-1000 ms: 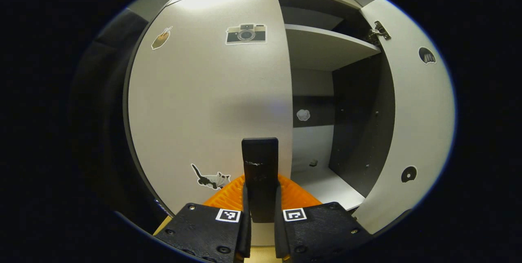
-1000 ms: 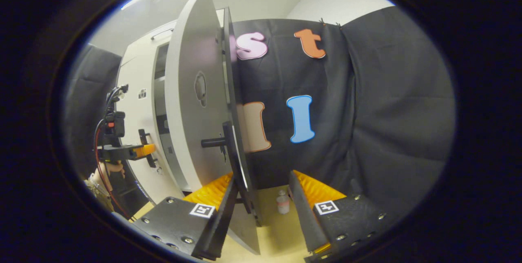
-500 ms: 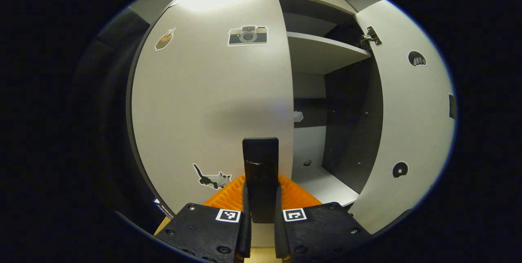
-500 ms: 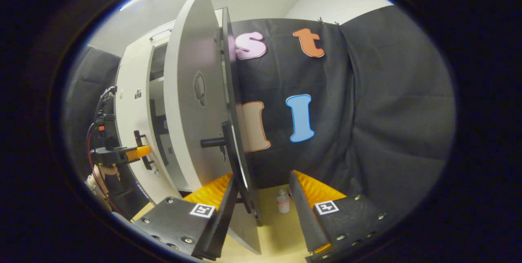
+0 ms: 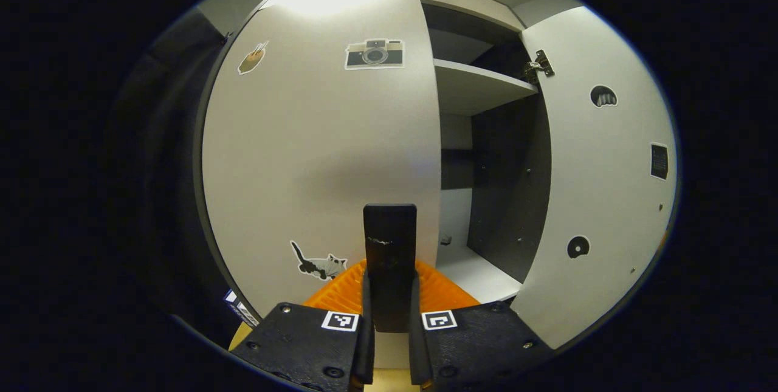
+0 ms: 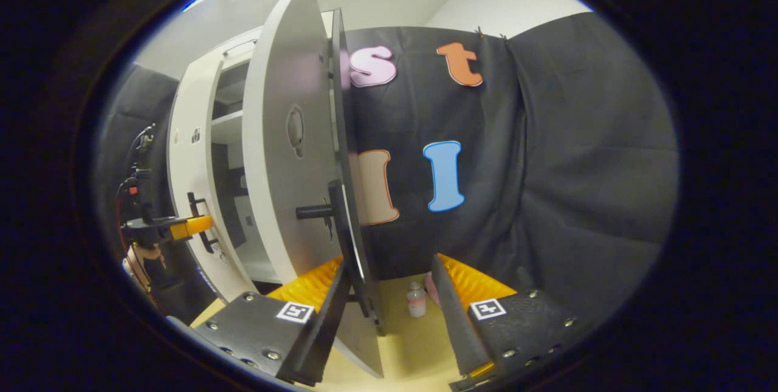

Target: Open the right door of the double-door shoe cabinet with the right hand, and open the left door with the left hand.

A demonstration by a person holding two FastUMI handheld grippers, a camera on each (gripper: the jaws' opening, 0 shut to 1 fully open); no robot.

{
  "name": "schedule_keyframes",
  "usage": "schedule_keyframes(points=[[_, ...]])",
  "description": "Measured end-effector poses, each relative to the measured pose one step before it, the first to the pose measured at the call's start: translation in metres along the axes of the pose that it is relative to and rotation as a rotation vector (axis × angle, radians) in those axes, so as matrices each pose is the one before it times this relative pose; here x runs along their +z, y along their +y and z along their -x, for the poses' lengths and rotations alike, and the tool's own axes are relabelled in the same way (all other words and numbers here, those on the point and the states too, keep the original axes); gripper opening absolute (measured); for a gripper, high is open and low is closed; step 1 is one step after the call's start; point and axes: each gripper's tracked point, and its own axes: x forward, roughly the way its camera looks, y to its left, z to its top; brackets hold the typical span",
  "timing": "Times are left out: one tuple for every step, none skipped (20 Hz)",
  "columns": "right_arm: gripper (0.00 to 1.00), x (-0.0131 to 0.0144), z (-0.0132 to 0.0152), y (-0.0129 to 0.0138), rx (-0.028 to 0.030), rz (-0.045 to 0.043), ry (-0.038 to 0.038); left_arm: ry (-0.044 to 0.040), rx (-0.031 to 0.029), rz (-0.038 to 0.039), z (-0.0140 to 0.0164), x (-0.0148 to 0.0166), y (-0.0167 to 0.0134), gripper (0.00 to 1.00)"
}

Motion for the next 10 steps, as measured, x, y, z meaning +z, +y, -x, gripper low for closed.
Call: schedule_keyframes(points=[[0.75, -0.00023, -0.00060, 0.00023, 0.00138, 0.00310, 0.00037, 0.00238, -0.00956, -0.00133, 0.00166, -0.00020, -0.00016, 0.24], [0.78, 0.00039, 0.00033, -0.00009, -0.00115, 0.00301, 0.00025, -0.00035, -0.00943, 0.00361, 0.00058, -0.00029, 0.00037, 0.24], [0.78, 0.00029, -0.00001, -0.00029, -0.00270, 0.00254, -0.00011, -0.00119, -0.00710, 0.00649, 0.00151, 0.00026, 0.00086, 0.24], [0.78, 0.00017, 0.00066, -0.00012, -0.00243, -0.00015, 0.00145, -0.00569, -0.00603, 0.00083, 0.00143, 0.00091, 0.00097, 0.24], [0.78, -0.00069, -0.00039, 0.00035, -0.00285, 0.00151, 0.00100, -0.00467, -0.00386, -0.00244, 0.00148, 0.00016, 0.00133, 0.24], [0.78, 0.00016, -0.00019, -0.00006, -0.00350, 0.00117, 0.00067, -0.00358, -0.00350, -0.00481, 0.00277, 0.00001, -0.00011, 0.24], [0.78, 0.00033, 0.00087, -0.00021, -0.00436, 0.00236, 0.00078, -0.00348, -0.00472, -0.00154, 0.00203, -0.00033, 0.00002, 0.24], [0.78, 0.00104, 0.00062, -0.00047, -0.00423, 0.00349, -0.00039, -0.00203, -0.00693, 0.00400, 0.00217, -0.00017, 0.00101, 0.24], [0.75, -0.00054, -0.00063, 0.00010, -0.00295, 0.00177, 0.00105, 0.00034, -0.00719, 0.00790, 0.00243, 0.00020, 0.00061, 0.24], [0.75, 0.00021, 0.00057, -0.00001, -0.00280, 0.00033, 0.00053, 0.00160, -0.00572, 0.00485, 0.00269, -0.00054, 0.00057, 0.24]])
